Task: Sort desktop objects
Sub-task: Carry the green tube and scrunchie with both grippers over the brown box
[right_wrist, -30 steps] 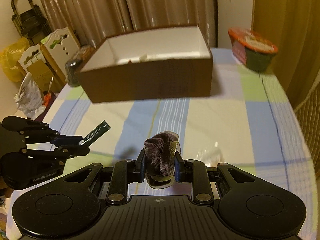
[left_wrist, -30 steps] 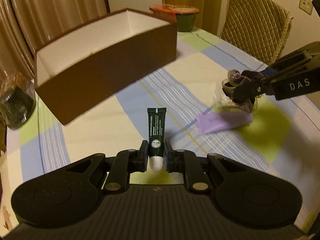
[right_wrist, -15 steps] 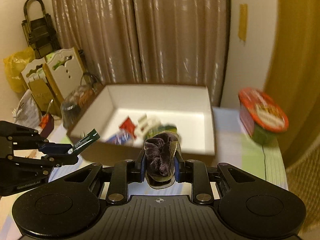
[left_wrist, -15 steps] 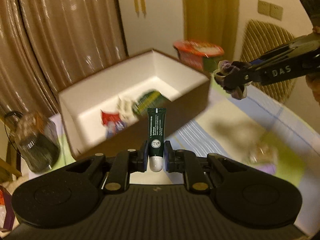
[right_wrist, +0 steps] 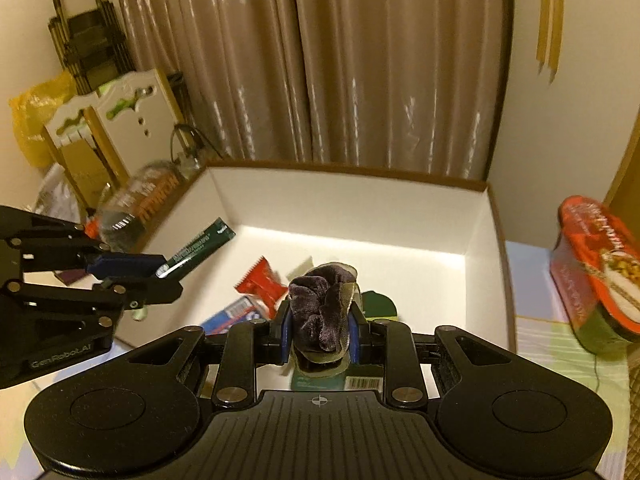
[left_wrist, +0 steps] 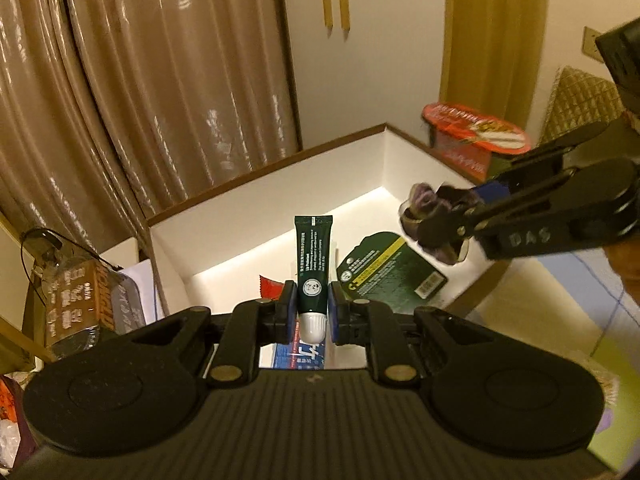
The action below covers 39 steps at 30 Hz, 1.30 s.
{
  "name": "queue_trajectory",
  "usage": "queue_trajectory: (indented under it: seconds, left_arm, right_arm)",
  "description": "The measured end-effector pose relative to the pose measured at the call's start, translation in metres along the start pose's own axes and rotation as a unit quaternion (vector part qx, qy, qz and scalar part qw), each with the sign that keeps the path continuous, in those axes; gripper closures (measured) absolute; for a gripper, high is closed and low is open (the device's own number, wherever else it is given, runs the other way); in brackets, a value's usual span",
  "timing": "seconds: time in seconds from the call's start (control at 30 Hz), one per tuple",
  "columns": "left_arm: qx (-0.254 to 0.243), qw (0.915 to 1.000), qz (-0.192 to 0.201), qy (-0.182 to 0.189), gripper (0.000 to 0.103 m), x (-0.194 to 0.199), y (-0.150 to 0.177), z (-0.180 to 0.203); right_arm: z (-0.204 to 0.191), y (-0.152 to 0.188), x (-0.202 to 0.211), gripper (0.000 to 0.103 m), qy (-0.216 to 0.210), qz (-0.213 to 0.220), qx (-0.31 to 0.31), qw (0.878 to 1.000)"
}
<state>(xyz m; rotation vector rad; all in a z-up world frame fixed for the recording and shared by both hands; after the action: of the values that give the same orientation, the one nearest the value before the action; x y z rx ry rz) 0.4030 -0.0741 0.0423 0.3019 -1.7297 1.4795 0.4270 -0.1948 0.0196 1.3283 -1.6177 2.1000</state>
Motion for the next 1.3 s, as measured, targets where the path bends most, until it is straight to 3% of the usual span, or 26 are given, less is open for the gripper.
queue_trajectory:
  seconds: [0.27,0.3,0.33,0.4,1.07,1.1,1.13,1.17,1.3]
  left_arm:
    - [0.004,0.9997,-0.022,-0.012,0.09,-0.053,-0.004,-0.009]
    - [0.001,0.9997,-0.019,-0.014,0.087,-0.057,-0.004,-0.009]
    - [-0.002,0.9997,-0.017,-0.017,0.075,-0.061,-0.004,-0.009]
    - [-0.005,0.9997,-0.015,-0.017,0.068,-0.065,-0.004,-0.01]
    - [0.014,0.9997,-0.013,-0.016,0.068,-0.062,0.001,-0.026]
    - [0.014,0.9997,-0.013,-0.017,0.068,-0.062,0.001,-0.027]
    - [0.015,0.9997,-0.013,-0.017,0.068,-0.061,0.002,-0.028]
    - [0.015,0.9996,-0.012,-0.018,0.068,-0.061,0.002,-0.028]
    - [0.017,0.9996,-0.012,-0.02,0.068,-0.059,0.002,-0.031]
  right_arm:
    - [0.017,0.002,-0.041,0.077,-0.011,-0.023,-0.014,1.0]
    - [0.018,0.002,-0.043,0.077,-0.012,-0.024,-0.015,1.0]
    - [0.019,0.003,-0.045,0.077,-0.013,-0.026,-0.015,0.999]
    - [0.02,0.003,-0.049,0.077,-0.015,-0.028,-0.016,0.999]
    - [0.009,-0.002,-0.06,0.076,-0.016,-0.03,-0.001,0.999]
    - [0.009,-0.002,-0.06,0.06,-0.015,-0.029,0.0,0.999]
    - [0.01,-0.002,-0.059,0.026,-0.013,-0.025,-0.001,1.0]
    - [0.01,-0.003,-0.057,0.017,-0.011,-0.017,-0.002,1.0]
    - [0.01,-0.004,-0.051,0.016,-0.008,-0.004,0.002,1.0]
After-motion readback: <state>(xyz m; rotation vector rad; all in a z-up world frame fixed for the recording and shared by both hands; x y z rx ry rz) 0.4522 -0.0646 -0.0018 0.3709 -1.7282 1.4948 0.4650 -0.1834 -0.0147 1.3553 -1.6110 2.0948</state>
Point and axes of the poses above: each gripper's, at about its wrist camera, not at the fingertips, and x roughly against the way its jaws point, z to its right, y to its underside, the point moved 2 cm from there along -x, roughly the way its jaws point, and after that the axes turned 10 degrees about x, right-handed, at the moved point
